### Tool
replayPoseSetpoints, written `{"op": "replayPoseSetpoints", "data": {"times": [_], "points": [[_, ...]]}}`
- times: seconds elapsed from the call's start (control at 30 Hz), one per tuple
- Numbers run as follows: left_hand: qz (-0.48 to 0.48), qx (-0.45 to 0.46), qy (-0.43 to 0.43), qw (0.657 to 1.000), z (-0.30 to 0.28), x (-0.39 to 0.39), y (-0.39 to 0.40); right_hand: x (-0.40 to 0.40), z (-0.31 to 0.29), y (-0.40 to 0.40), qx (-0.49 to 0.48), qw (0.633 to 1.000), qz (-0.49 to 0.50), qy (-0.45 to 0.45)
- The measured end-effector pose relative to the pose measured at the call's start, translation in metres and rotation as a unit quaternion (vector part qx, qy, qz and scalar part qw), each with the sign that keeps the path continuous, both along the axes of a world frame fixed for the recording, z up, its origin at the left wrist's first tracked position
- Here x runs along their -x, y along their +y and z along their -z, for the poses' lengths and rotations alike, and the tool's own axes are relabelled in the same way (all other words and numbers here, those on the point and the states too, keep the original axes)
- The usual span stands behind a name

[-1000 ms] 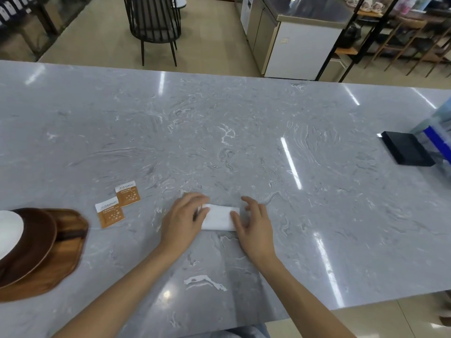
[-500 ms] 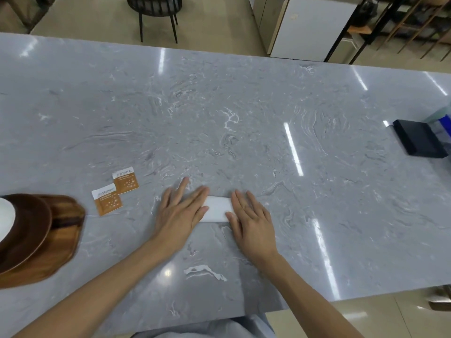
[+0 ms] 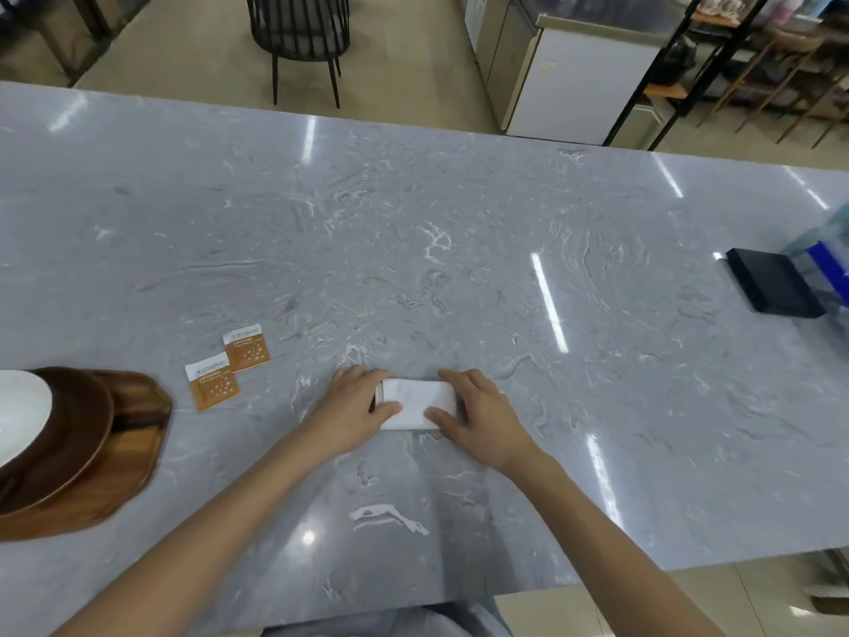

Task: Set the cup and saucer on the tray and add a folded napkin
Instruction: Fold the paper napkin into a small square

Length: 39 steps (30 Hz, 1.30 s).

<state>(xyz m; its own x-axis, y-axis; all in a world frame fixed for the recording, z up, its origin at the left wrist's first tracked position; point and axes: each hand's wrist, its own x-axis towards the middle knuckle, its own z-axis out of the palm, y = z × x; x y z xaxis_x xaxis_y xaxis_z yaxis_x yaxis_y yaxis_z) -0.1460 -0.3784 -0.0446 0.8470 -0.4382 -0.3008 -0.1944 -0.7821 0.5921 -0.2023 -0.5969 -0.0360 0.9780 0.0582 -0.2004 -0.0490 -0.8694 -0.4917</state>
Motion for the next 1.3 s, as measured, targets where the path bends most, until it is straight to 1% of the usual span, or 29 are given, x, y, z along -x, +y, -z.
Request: {"op": "replayPoseSetpoints", "data": {"times": [0.1,0.2,0.33,0.4,0.47,0.53,0.67,0.73,0.83,0.9,0.93,1.0,1.17,1.23,1.3], "points": [[0.017,0.021,0.042,0.999,-0.008,-0.005,0.005,-0.007,-0.01,-0.002,-0.047,0.998,-0.021,0.046],[0.042,0.05,0.06,0.996,-0.011,-0.004,0.014,-0.007,-0.016,-0.001,-0.078,0.993,-0.024,0.084],[0.068,0.101,0.065,0.99,-0.015,0.003,0.026,0.005,-0.017,0.007,-0.101,0.991,-0.018,0.091],[0.054,0.137,0.082,0.986,-0.015,0.007,0.032,0.015,-0.019,0.012,-0.136,0.986,0.007,0.102],[0.025,0.191,0.129,0.973,-0.017,0.011,0.04,0.025,-0.023,0.017,-0.199,0.972,0.047,0.115],[0.008,0.237,0.161,0.958,-0.019,0.014,0.046,0.034,-0.029,0.024,-0.257,0.957,0.084,0.107],[-0.022,0.304,0.178,0.935,-0.022,0.026,0.052,0.048,-0.04,0.039,-0.322,0.931,0.152,0.082],[-0.052,0.344,0.21,0.914,-0.023,0.035,0.054,0.055,-0.045,0.044,-0.375,0.907,0.179,0.066],[-0.122,0.424,0.321,0.838,-0.023,0.048,0.055,0.062,-0.054,0.051,-0.443,0.872,0.202,0.05],[-0.148,0.456,0.364,0.798,-0.021,0.054,0.056,0.067,-0.059,0.054,-0.46,0.864,0.202,0.041],[-0.159,0.471,0.372,0.784,-0.021,0.056,0.056,0.07,-0.061,0.055,-0.465,0.862,0.2,0.037],[-0.178,0.49,0.362,0.773,-0.022,0.061,0.056,0.077,-0.064,0.057,-0.47,0.859,0.2,0.03],[-0.229,0.524,0.294,0.765,-0.026,0.079,0.058,0.101,-0.065,0.07,-0.481,0.849,0.218,-0.011],[-0.242,0.531,0.26,0.769,-0.028,0.089,0.063,0.112,-0.065,0.078,-0.489,0.841,0.23,-0.035],[-0.247,0.524,0.223,0.784,-0.031,0.101,0.069,0.124,-0.065,0.088,-0.486,0.839,0.237,-0.06]]}}
